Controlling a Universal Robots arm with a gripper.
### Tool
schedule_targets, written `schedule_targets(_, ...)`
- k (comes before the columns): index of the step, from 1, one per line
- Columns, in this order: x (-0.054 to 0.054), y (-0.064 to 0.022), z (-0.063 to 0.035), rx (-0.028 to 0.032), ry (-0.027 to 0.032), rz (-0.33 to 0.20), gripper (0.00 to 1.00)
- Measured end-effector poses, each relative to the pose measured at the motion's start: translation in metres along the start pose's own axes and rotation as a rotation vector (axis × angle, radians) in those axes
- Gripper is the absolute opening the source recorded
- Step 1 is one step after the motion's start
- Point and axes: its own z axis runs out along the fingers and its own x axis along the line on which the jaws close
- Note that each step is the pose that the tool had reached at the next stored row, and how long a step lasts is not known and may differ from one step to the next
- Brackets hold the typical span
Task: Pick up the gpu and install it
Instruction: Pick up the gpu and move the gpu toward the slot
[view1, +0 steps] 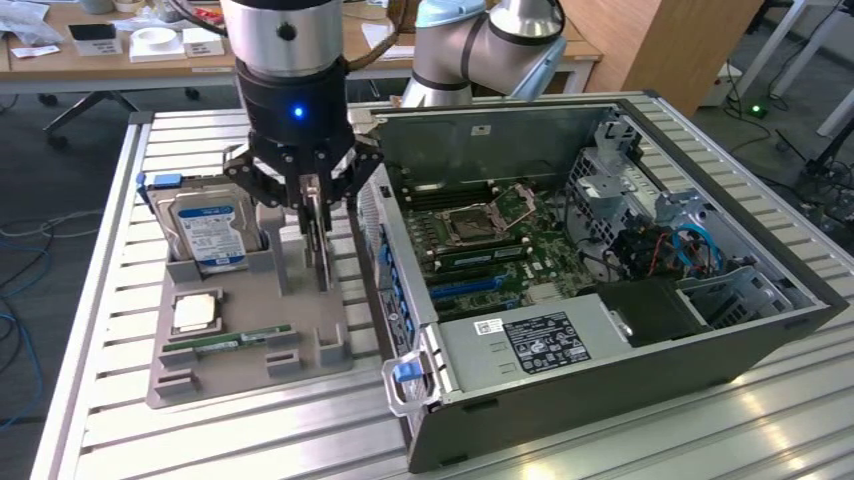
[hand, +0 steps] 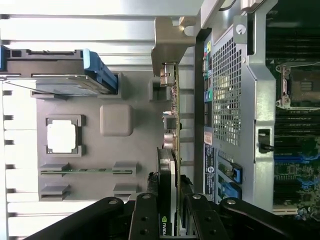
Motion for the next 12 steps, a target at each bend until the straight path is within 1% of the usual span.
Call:
schedule_targets(6, -0.001, 0.001, -0.0237, -0.0001, -0.0036, -0.002, 0.27)
schedule_targets(12, -0.001, 0.0019, -0.0438, -0.0003, -0.0086, -0.003, 0.27)
